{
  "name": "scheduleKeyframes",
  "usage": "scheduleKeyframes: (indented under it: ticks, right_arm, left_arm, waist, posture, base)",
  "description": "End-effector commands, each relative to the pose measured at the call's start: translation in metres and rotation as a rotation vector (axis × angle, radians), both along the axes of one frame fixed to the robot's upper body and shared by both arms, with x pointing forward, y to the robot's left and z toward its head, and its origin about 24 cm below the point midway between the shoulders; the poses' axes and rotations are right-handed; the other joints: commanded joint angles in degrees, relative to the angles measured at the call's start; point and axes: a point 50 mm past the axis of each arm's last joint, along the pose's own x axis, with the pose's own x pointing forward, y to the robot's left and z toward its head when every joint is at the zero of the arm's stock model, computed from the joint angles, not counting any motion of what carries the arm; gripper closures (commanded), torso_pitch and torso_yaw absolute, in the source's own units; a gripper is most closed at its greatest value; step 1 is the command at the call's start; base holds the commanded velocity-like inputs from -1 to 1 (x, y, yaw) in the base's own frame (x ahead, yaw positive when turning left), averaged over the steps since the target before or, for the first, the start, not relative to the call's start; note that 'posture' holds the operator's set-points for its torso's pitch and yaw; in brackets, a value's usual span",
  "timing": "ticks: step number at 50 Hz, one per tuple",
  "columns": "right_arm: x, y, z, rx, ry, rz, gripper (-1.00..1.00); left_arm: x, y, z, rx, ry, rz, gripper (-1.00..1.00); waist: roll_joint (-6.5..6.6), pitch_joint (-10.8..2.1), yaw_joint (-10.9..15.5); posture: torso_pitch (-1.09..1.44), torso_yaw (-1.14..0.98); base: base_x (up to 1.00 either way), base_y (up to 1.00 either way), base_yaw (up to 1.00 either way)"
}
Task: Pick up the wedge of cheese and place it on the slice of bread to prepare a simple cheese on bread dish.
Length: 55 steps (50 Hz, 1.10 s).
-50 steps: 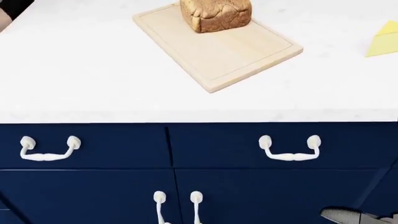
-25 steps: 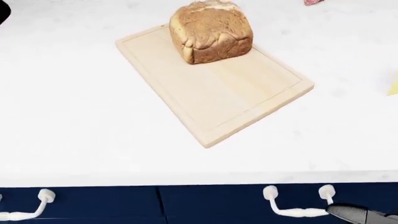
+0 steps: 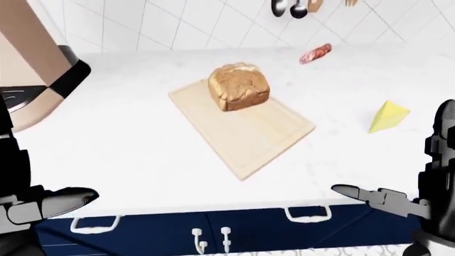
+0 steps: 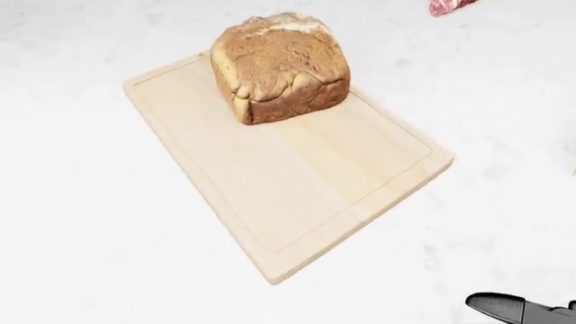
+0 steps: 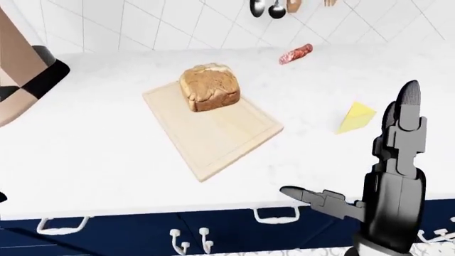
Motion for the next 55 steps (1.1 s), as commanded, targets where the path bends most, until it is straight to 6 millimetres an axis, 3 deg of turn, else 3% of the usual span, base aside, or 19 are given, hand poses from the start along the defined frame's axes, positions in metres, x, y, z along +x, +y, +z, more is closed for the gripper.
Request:
scheduleKeyframes:
  ticks: [1,6,10,15,20,25,28,31,38,40,42,43,45,46,48,50,52,53,55]
  right_arm:
    - [-0.0052,0.0037,0.0095,-0.029,-0.064,0.010,-1.00]
    - [-0.0047,0.0043,0.0089,-0.035,-0.062,0.009,-1.00]
    - [-0.0053,0.0051,0.0092,-0.039,-0.066,0.015,-1.00]
    - [-0.0047,0.0050,0.0084,-0.037,-0.063,0.015,-1.00]
    - [-0.0051,0.0050,0.0085,-0.035,-0.064,0.019,-1.00]
    - [-0.0041,0.0051,0.0077,-0.037,-0.058,0.017,-1.00]
    - [-0.0042,0.0050,0.0079,-0.037,-0.059,0.015,-1.00]
    - [-0.0044,0.0045,0.0080,-0.037,-0.057,0.012,-1.00]
    - [-0.0041,0.0043,0.0082,-0.032,-0.057,0.014,-1.00]
    - [-0.0039,0.0041,0.0080,-0.026,-0.057,0.018,-1.00]
    - [-0.0037,0.0039,0.0082,-0.025,-0.056,0.017,-1.00]
    - [-0.0036,0.0037,0.0080,-0.026,-0.056,0.014,-1.00]
    - [-0.0034,0.0039,0.0079,-0.025,-0.056,0.017,-1.00]
    - [-0.0032,0.0038,0.0078,-0.023,-0.055,0.017,-1.00]
    - [-0.0028,0.0051,0.0074,-0.028,-0.055,0.027,-1.00]
    - [-0.0037,0.0049,0.0083,-0.024,-0.060,0.025,-1.00]
    - [-0.0048,0.0045,0.0092,-0.023,-0.064,0.022,-1.00]
    - [-0.0050,0.0048,0.0094,-0.023,-0.066,0.026,-1.00]
    - [-0.0047,0.0049,0.0092,-0.024,-0.066,0.025,-1.00]
  left_arm:
    - [-0.0045,-0.0014,0.0058,0.023,-0.042,0.008,-1.00]
    - [-0.0044,-0.0014,0.0058,0.022,-0.041,0.006,-1.00]
    - [-0.0045,-0.0010,0.0056,0.021,-0.042,0.007,-1.00]
    - [-0.0044,-0.0011,0.0052,0.022,-0.041,0.008,-1.00]
    - [-0.0046,-0.0009,0.0054,0.022,-0.042,0.009,-1.00]
    - [-0.0050,-0.0008,0.0057,0.022,-0.043,0.009,-1.00]
    - [-0.0050,-0.0009,0.0056,0.022,-0.043,0.010,-1.00]
    - [-0.0050,-0.0010,0.0056,0.022,-0.043,0.009,-1.00]
    - [-0.0049,-0.0015,0.0056,0.023,-0.042,0.008,-1.00]
    - [-0.0048,-0.0015,0.0056,0.024,-0.042,0.008,-1.00]
    - [-0.0048,-0.0017,0.0056,0.024,-0.042,0.008,-1.00]
    - [-0.0049,-0.0019,0.0056,0.024,-0.042,0.007,-1.00]
    - [-0.0048,-0.0019,0.0055,0.024,-0.042,0.006,-1.00]
    - [-0.0047,-0.0018,0.0054,0.024,-0.042,0.007,-1.00]
    - [-0.0054,-0.0021,0.0057,0.024,-0.044,0.006,-1.00]
    - [-0.0054,-0.0017,0.0059,0.023,-0.044,0.006,-1.00]
    - [-0.0054,-0.0015,0.0061,0.023,-0.044,0.007,-1.00]
    - [-0.0054,-0.0015,0.0061,0.023,-0.044,0.007,-1.00]
    - [-0.0054,-0.0013,0.0060,0.023,-0.045,0.008,-1.00]
  waist:
    - [-0.09,-0.62,-0.05]
    - [0.30,-1.23,-0.24]
    - [0.14,1.53,-0.05]
    - [-2.34,1.22,0.23]
    - [-2.54,1.40,-0.54]
    - [-0.08,2.29,-0.52]
    - [4.38,0.89,-0.52]
    - [3.21,1.81,0.26]
    - [0.10,1.40,0.73]
    - [-1.57,1.25,0.97]
    - [-4.80,0.02,0.84]
    - [-2.84,0.32,0.22]
    - [-3.63,-0.80,0.37]
    - [-2.80,-0.05,-0.69]
    - [-2.34,-1.60,-0.71]
    - [-1.48,-1.06,-1.49]
    - [0.89,0.13,-1.82]
    - [-0.54,0.32,-1.80]
    - [-0.34,0.28,-1.34]
  posture:
    - [0.00,0.00]
    - [0.00,0.00]
    - [0.00,0.00]
    - [0.00,0.00]
    - [0.00,0.00]
    - [0.00,0.00]
    - [0.00,0.00]
    - [0.00,0.00]
    - [0.00,0.00]
    - [0.00,0.00]
    - [0.00,0.00]
    - [0.00,0.00]
    - [0.00,0.00]
    - [0.00,0.00]
    - [0.00,0.00]
    - [0.00,0.00]
    - [0.00,0.00]
    - [0.00,0.00]
    - [0.00,0.00]
  base:
    - [0.01,0.00,0.00]
    - [0.02,0.00,0.00]
    - [0.21,0.00,0.00]
    - [0.25,0.00,0.00]
    - [0.25,0.00,0.00]
    - [0.25,0.00,0.00]
    - [0.25,0.00,0.00]
    - [0.25,0.00,0.00]
    - [0.25,0.00,0.00]
    - [0.25,0.00,0.00]
    - [0.21,0.00,0.00]
    - [0.18,0.00,0.00]
    - [0.18,0.00,0.00]
    - [0.04,0.00,0.00]
    - [0.00,0.00,0.00]
    - [0.00,0.00,0.00]
    - [0.00,0.00,0.00]
    - [0.00,0.00,0.00]
    - [0.00,0.00,0.00]
